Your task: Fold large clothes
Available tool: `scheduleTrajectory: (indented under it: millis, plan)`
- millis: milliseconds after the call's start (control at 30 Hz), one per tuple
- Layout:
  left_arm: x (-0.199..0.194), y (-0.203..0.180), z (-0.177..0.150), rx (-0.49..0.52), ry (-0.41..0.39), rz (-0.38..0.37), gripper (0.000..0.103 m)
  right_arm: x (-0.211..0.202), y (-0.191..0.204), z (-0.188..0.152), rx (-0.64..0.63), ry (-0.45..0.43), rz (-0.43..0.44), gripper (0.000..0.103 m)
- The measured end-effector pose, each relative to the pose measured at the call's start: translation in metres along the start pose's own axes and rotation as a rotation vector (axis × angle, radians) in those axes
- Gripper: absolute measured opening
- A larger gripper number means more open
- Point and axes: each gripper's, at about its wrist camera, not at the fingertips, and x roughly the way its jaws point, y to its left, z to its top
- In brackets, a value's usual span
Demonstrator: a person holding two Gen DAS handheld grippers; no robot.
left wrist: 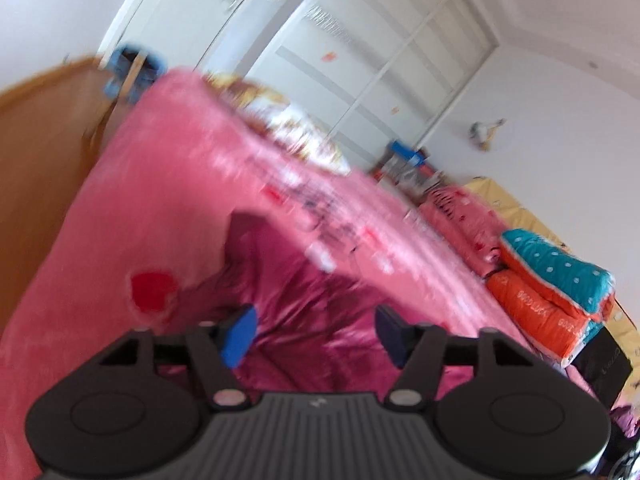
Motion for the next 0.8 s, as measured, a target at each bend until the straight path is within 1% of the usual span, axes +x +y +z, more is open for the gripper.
scheduleTrajectory:
  millis: [33, 67, 100, 167, 200, 300, 367, 433, 533, 667, 733, 800]
  plan:
    - [-0.002, -0.007, 0.000, 0.026, -0.010, -0.022, 0.068, -0.008, 0.004, -0.003, -0.005, -0.001, 0.027, 0.103]
    - [-0.004, -0.013, -0.002, 0.049, -0.013, -0.045, 0.069, -0.025, 0.000, -0.007, -0.013, 0.003, 0.055, 0.103]
    - [-0.005, -0.022, -0.004, 0.079, -0.011, -0.069, 0.070, -0.034, 0.008, -0.011, -0.029, 0.010, 0.085, 0.103]
    - [-0.006, -0.042, -0.012, 0.164, -0.003, -0.106, 0.072, -0.045, 0.033, -0.022, -0.087, 0.024, 0.133, 0.103]
    - [-0.006, -0.054, -0.018, 0.222, 0.002, -0.124, 0.073, -0.051, 0.045, -0.028, -0.127, 0.036, 0.156, 0.103]
    - [-0.002, -0.080, -0.037, 0.358, 0.032, -0.150, 0.074, -0.066, 0.081, -0.045, -0.258, 0.045, 0.205, 0.103]
    - [0.004, -0.090, -0.048, 0.432, 0.066, -0.126, 0.074, -0.068, 0.101, -0.059, -0.362, 0.052, 0.216, 0.103]
    - [0.015, -0.093, -0.059, 0.498, 0.109, -0.070, 0.074, -0.063, 0.117, -0.075, -0.451, 0.077, 0.205, 0.103]
    - [0.024, -0.088, -0.066, 0.528, 0.124, -0.042, 0.076, -0.050, 0.124, -0.091, -0.485, 0.121, 0.204, 0.103]
    - [0.030, -0.082, -0.073, 0.526, 0.125, -0.029, 0.081, -0.039, 0.119, -0.100, -0.425, 0.165, 0.226, 0.103]
    - [0.033, -0.082, -0.077, 0.538, 0.120, -0.023, 0.082, -0.038, 0.118, -0.107, -0.427, 0.158, 0.227, 0.103]
    - [0.035, -0.082, -0.081, 0.546, 0.115, -0.020, 0.084, -0.041, 0.120, -0.115, -0.457, 0.136, 0.216, 0.103]
